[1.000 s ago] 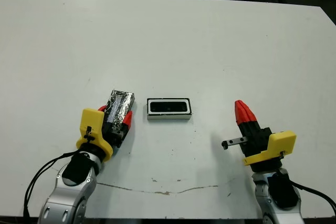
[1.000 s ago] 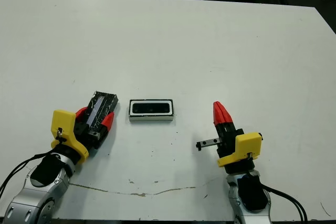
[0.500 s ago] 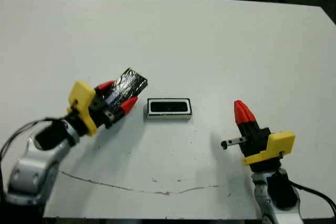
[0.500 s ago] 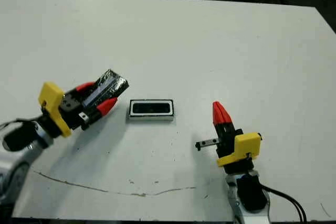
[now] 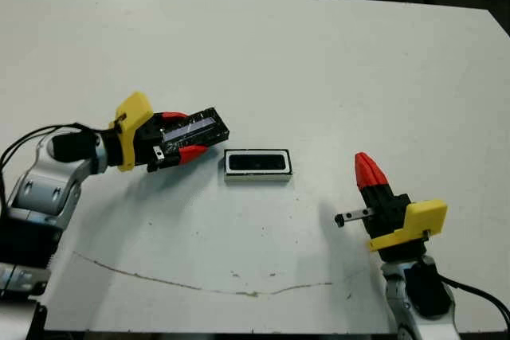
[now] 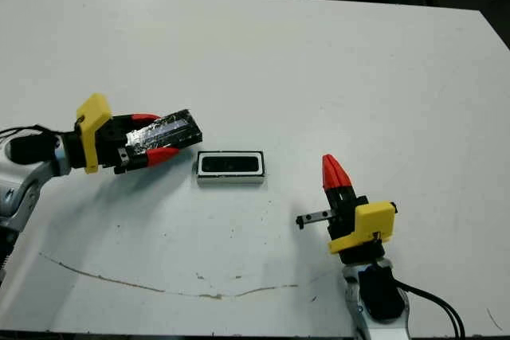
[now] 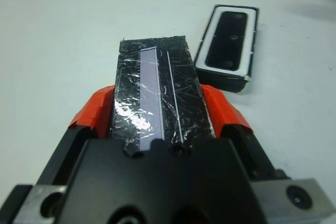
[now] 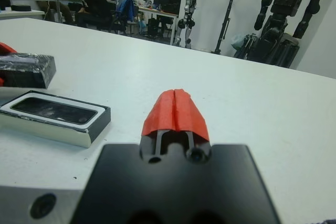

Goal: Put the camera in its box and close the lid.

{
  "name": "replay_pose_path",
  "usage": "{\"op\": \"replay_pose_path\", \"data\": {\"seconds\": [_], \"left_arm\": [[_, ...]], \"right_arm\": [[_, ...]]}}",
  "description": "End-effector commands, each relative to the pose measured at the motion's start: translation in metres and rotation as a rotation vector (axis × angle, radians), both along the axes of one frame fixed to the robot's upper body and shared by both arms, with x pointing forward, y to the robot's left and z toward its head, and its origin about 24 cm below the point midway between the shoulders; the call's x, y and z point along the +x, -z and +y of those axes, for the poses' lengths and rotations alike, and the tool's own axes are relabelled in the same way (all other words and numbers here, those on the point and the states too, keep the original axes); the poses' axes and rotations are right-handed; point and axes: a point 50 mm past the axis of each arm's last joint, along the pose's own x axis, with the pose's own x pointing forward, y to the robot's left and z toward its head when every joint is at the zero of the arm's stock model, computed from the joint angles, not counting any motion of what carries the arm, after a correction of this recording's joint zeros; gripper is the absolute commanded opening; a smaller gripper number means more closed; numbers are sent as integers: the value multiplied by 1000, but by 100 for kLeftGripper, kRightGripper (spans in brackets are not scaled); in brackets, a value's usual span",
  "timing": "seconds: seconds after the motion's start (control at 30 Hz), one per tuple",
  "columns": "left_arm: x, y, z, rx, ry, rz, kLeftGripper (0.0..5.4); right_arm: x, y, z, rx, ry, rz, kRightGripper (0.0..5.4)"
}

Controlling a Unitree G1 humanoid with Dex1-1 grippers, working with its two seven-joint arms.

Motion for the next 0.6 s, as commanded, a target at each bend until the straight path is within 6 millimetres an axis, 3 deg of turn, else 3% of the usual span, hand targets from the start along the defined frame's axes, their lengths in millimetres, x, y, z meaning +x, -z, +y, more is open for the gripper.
{"op": "replay_pose_path", "data": {"seconds": [0.03, 0.23, 0.6], "left_arm": [[3, 3, -2, 4, 38, 50, 328], [7, 8, -2, -121, 75, 159, 328], [12, 14, 2, -263, 39, 196, 328]], "right_arm": [[-1, 1, -4, -13, 9, 19, 0], [-1, 2, -4, -4, 6, 25, 0], [-1, 2, -4, -10, 1, 26, 0]]}}
